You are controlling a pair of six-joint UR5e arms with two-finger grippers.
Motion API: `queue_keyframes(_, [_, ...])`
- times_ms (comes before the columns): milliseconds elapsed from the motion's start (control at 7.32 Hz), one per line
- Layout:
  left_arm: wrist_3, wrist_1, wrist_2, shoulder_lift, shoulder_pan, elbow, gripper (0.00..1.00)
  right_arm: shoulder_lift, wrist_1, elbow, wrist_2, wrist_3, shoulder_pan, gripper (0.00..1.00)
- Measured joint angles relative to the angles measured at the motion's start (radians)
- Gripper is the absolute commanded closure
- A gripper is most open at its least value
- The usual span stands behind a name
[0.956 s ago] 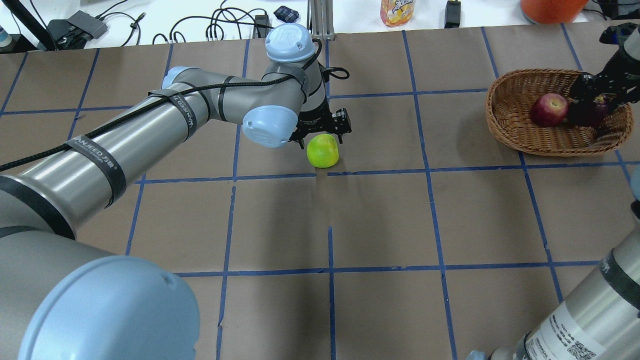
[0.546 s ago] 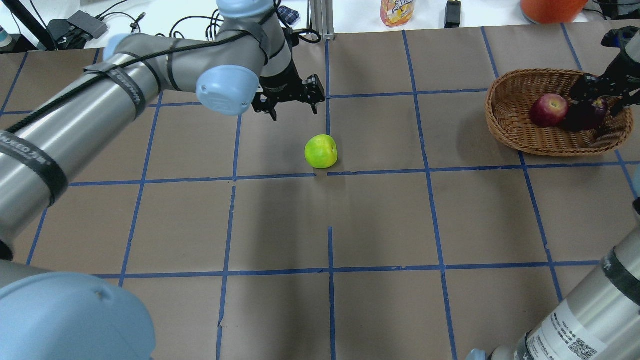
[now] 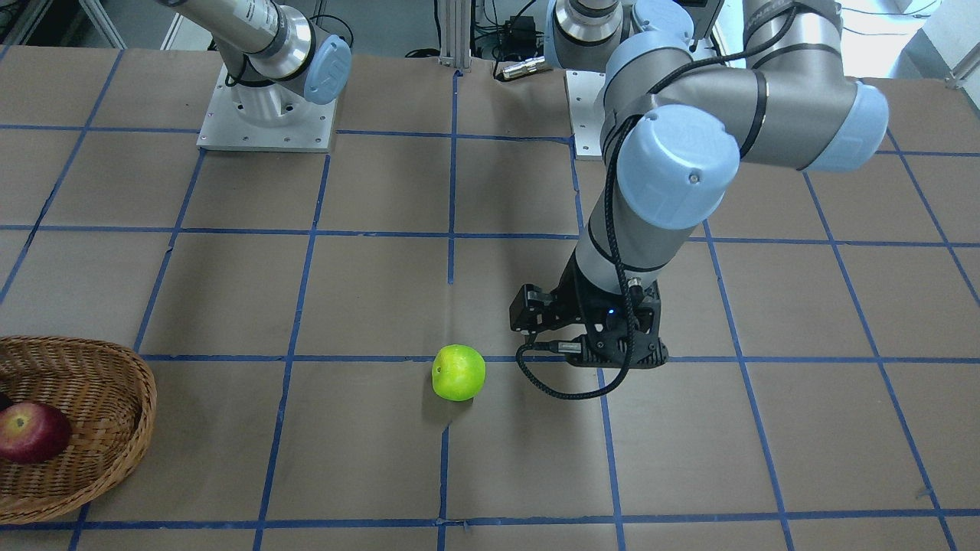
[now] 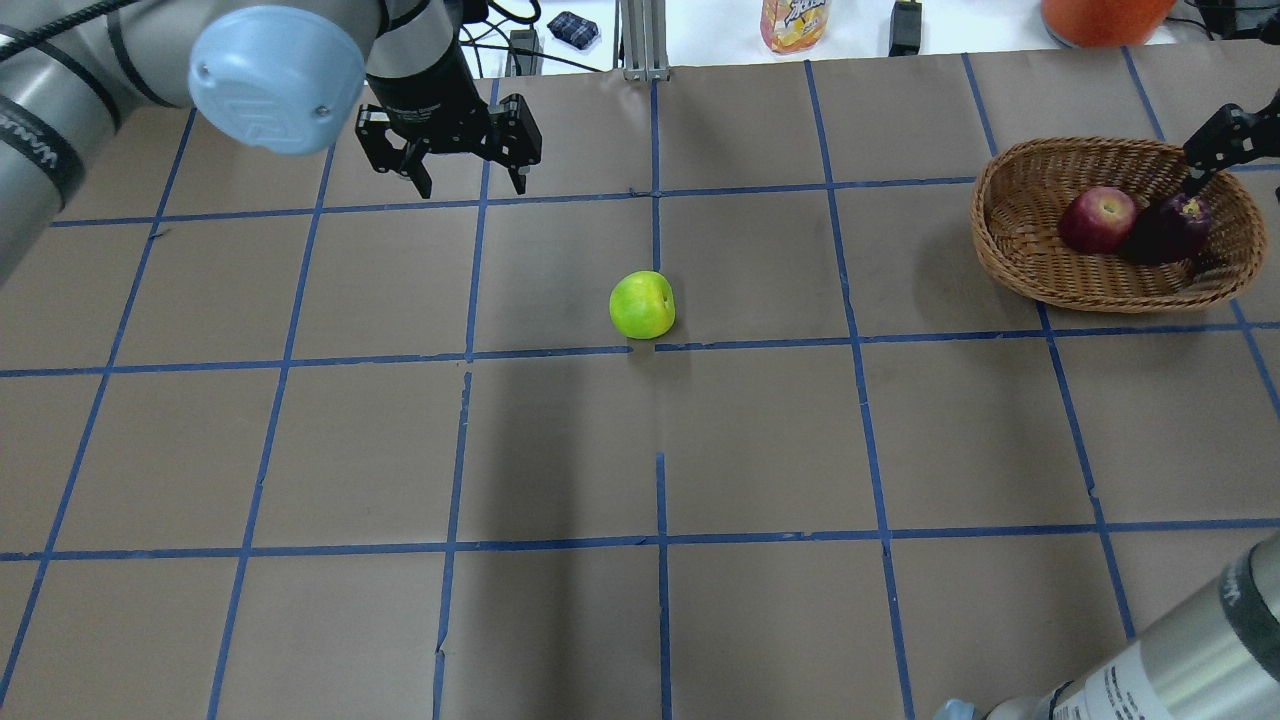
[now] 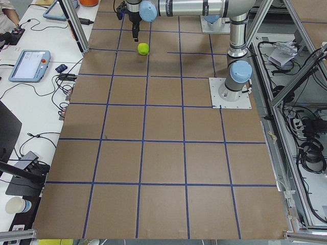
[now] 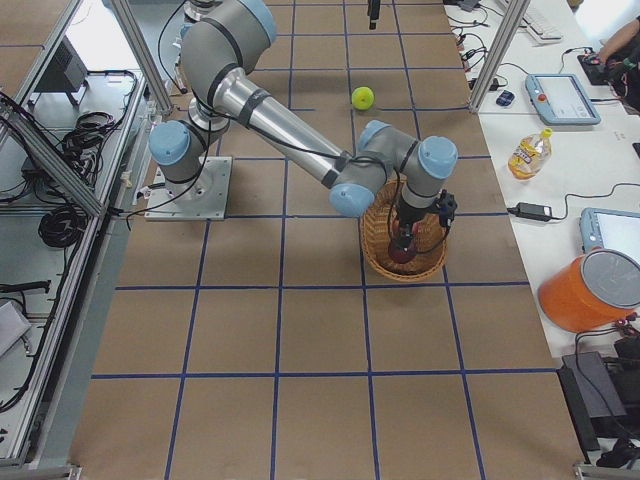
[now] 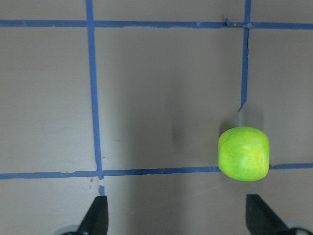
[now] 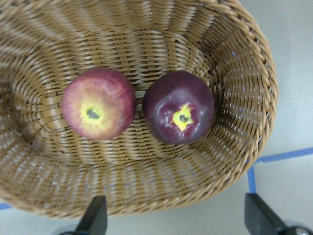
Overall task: Put all apples into basket
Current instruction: 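Raise the left gripper away while the right gripper moves over the green apple, then lower the right gripper onto the green apple, close it and lift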
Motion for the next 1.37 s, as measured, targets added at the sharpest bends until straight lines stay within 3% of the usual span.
queue_keyframes(273, [0.028,-0.027,0.007,0.051,0.039,-0.001,0.00,-0.067,0.098,0.001,0.017,0.193,0.124,0.00])
queue_keyframes(820, [0.078,-0.109,0.013,0.144,0.106,-0.053,0.00,-0.065,0.106,0.002,0.039,0.603,0.474,0.00])
queue_keyframes(1366, [0.081,-0.109,0.017,0.177,0.121,-0.080,0.00,0.077,-0.112,0.000,0.081,0.901,0.735,0.00])
